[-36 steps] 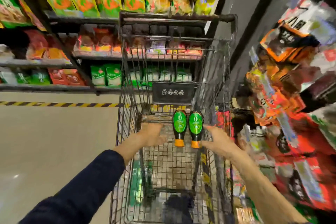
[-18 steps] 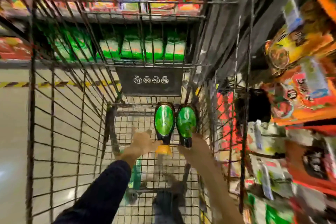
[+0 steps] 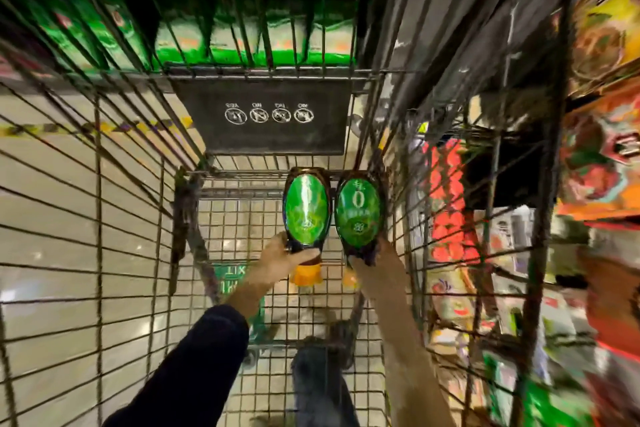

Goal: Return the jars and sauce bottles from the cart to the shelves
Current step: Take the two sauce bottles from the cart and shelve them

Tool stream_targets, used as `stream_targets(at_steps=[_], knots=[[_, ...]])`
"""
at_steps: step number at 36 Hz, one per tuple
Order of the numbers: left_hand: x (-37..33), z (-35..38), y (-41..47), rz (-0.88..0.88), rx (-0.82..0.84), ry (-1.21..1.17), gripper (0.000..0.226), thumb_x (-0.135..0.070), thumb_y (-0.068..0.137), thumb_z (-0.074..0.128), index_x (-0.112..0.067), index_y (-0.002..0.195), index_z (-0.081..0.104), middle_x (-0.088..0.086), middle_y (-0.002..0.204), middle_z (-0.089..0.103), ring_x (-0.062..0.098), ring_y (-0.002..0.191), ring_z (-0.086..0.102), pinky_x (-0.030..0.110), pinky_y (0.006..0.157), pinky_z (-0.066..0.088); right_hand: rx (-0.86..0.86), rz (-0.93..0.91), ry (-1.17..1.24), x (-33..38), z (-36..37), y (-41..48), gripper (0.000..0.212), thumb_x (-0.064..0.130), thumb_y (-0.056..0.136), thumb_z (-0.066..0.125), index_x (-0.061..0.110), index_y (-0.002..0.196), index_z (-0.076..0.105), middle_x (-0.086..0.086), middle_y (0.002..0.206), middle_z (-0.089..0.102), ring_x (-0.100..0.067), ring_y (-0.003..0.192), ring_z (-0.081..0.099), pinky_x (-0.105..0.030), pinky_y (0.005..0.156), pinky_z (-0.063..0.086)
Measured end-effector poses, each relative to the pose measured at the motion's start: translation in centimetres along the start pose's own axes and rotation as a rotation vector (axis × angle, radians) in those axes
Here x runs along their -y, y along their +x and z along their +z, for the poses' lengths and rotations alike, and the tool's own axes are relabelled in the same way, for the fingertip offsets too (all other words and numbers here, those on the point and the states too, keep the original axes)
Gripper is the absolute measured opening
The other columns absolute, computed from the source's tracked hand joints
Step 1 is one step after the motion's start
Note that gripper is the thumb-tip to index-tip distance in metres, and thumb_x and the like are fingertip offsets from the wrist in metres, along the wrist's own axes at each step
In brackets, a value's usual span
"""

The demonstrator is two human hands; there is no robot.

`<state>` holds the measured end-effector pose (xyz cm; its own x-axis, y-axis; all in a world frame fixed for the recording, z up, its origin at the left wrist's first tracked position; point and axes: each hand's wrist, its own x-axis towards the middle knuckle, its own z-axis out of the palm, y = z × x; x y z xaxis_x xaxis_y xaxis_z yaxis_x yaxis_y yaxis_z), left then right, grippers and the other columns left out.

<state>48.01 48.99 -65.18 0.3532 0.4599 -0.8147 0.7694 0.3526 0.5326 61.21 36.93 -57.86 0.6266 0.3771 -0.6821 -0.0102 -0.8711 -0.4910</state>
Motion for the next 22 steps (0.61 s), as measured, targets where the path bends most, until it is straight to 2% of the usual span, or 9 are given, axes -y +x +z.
stream_targets(at_steps=[3, 7, 10, 13, 16, 18, 22], knots=[[0.0, 0.0, 0.0, 0.017, -0.007, -0.011, 0.065, -0.031, 0.065, 0.084, -0.009, 0.121, 0.059, 0.005, 0.116, 0.066, 0.020, 0.107, 0.062, 0.037, 0.095, 0.050, -0.003, 0.073, 0.073, -0.1, 0.8, 0.7, 0.050, 0.017, 0.084, 0.066, 0.008, 0.129, 0.049, -0.012, 0.118, 0.064, -0.028, 0.109, 0.059, -0.017, 0.069, 0.034], [0.0, 0.4, 0.1, 0.024, -0.019, -0.087, 0.052, -0.012, 0.071, 0.080, -0.003, 0.118, 0.058, 0.011, 0.115, 0.065, 0.021, 0.105, 0.061, 0.031, 0.092, 0.048, -0.047, 0.121, 0.154, -0.6, 1.7, 2.1, 0.060, 0.025, 0.080, 0.071, 0.008, 0.132, 0.046, -0.013, 0.123, 0.062, -0.030, 0.113, 0.057, -0.031, 0.086, 0.045], [0.1, 0.4, 0.2, 0.021, -0.001, -0.103, 0.056, -0.018, 0.070, 0.081, -0.005, 0.119, 0.057, 0.008, 0.115, 0.064, 0.022, 0.107, 0.060, 0.034, 0.095, 0.048, -0.062, 0.142, 0.164, -0.8, 2.0, 2.9, 0.060, 0.026, 0.081, 0.070, 0.004, 0.131, 0.047, -0.014, 0.127, 0.058, -0.031, 0.118, 0.054, -0.033, 0.091, 0.043], [0.3, 0.4, 0.4, 0.020, 0.012, -0.120, 0.060, -0.020, 0.069, 0.081, -0.004, 0.121, 0.055, 0.008, 0.117, 0.063, 0.021, 0.109, 0.059, 0.026, 0.088, 0.048, -0.057, 0.154, 0.256, -1.2, 2.5, 3.3, 0.059, 0.022, 0.080, 0.072, 0.004, 0.131, 0.048, -0.014, 0.123, 0.059, -0.028, 0.113, 0.055, -0.027, 0.086, 0.044], [0.2, 0.4, 0.2, 0.005, 0.010, -0.132, 0.063, -0.021, 0.069, 0.081, -0.005, 0.123, 0.052, 0.005, 0.116, 0.061, 0.019, 0.108, 0.057, 0.023, 0.085, 0.045, -0.052, 0.166, 0.437, -1.4, 3.0, 3.2, 0.053, 0.011, 0.078, 0.072, 0.004, 0.126, 0.051, -0.008, 0.108, 0.061, -0.020, 0.094, 0.056, -0.008, 0.061, 0.046], [0.1, 0.3, 0.0, 0.000, 0.020, -0.148, 0.065, -0.022, 0.070, 0.080, -0.008, 0.126, 0.049, 0.002, 0.115, 0.058, 0.016, 0.106, 0.054, 0.023, 0.086, 0.044, -0.078, 0.168, 0.521, -1.6, 3.3, 3.2, 0.051, 0.007, 0.077, 0.073, 0.005, 0.125, 0.054, -0.010, 0.107, 0.062, -0.019, 0.090, 0.057, -0.002, 0.054, 0.045], [0.0, 0.3, -0.2, -0.025, 0.017, -0.186, 0.061, -0.017, 0.072, 0.079, -0.009, 0.124, 0.050, 0.000, 0.110, 0.055, 0.015, 0.104, 0.052, 0.015, 0.075, 0.042, -0.127, 0.190, 0.592, -1.3, 3.8, 3.1, 0.052, 0.006, 0.073, 0.076, 0.007, 0.122, 0.058, -0.010, 0.110, 0.066, -0.023, 0.094, 0.062, -0.012, 0.063, 0.052]])
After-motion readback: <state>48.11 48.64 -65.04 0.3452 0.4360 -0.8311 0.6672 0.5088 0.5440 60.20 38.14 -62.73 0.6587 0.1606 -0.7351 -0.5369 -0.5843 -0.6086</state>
